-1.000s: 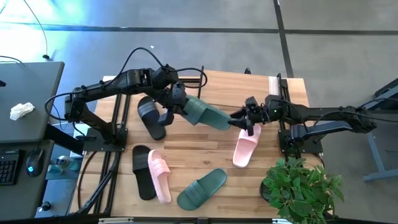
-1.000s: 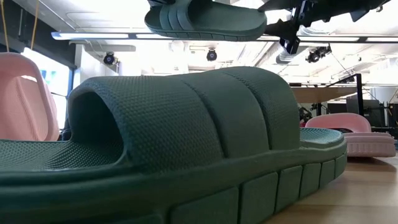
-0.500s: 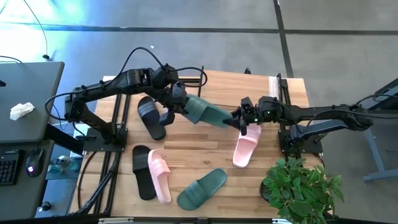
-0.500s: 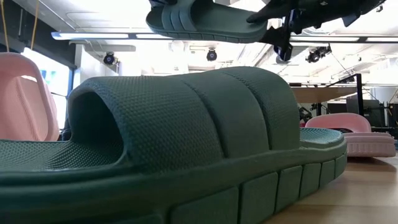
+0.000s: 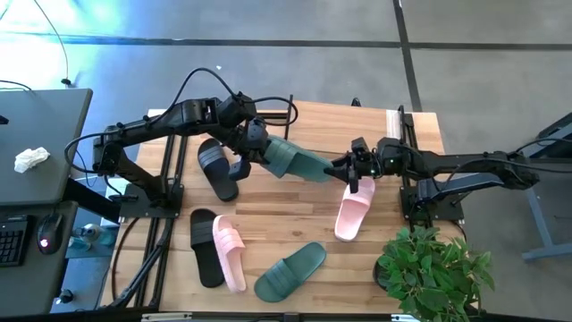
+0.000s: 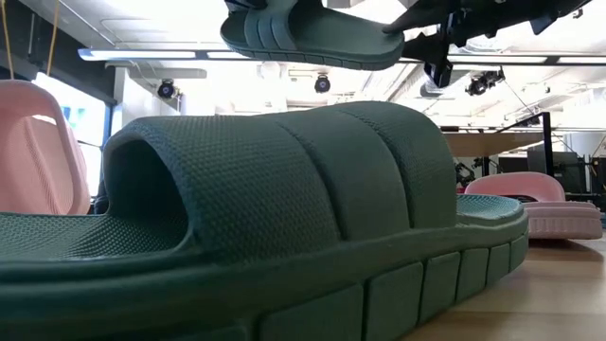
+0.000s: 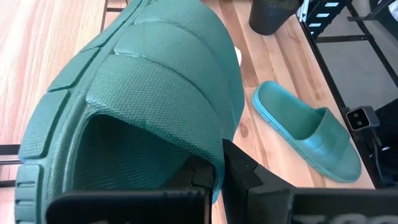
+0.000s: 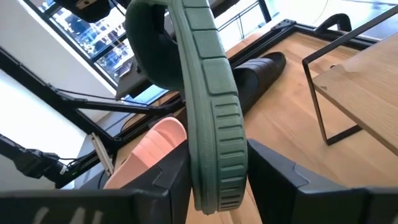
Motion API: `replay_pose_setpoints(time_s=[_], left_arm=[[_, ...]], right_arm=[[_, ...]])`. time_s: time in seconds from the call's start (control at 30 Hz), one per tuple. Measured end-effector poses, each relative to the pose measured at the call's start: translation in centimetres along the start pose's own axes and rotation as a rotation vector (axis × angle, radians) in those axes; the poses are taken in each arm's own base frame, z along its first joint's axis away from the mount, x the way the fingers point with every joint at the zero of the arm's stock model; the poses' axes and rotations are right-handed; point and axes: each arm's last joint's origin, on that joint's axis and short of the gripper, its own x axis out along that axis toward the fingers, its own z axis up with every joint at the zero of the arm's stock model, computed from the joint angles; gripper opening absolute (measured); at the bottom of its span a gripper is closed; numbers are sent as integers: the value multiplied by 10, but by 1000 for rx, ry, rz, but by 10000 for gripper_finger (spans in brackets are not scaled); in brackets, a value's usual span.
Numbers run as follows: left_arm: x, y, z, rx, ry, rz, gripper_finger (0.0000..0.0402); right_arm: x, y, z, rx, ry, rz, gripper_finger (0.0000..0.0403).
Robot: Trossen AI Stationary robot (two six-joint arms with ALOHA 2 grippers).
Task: Pick and place slides into the shelf
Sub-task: Put the top blue slides on the shelf
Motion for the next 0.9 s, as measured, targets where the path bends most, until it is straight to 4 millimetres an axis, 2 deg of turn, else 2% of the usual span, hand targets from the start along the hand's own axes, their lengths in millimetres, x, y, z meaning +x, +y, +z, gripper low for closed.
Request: replay_pose_setpoints(time_s=[0.13,0.33,0.43,0.7,0.9], left_arm=[[0,0,0,0,0,0,0],[0,0,0,10,0,1,10],[0,0,0,13,1,6,28],[0,2,0,126,13,52,107],[-4,5,-3,106,42,117,179]], right_arm=[[2,-1,-1,0,3,-8,104],[2,-1,-1,0,9,-16,41],[2,-1,-2,-5,11,-17,34],[0,-3,-2,-9,-1,-68,34],[-14,-6,-5,0,38,-146,34]])
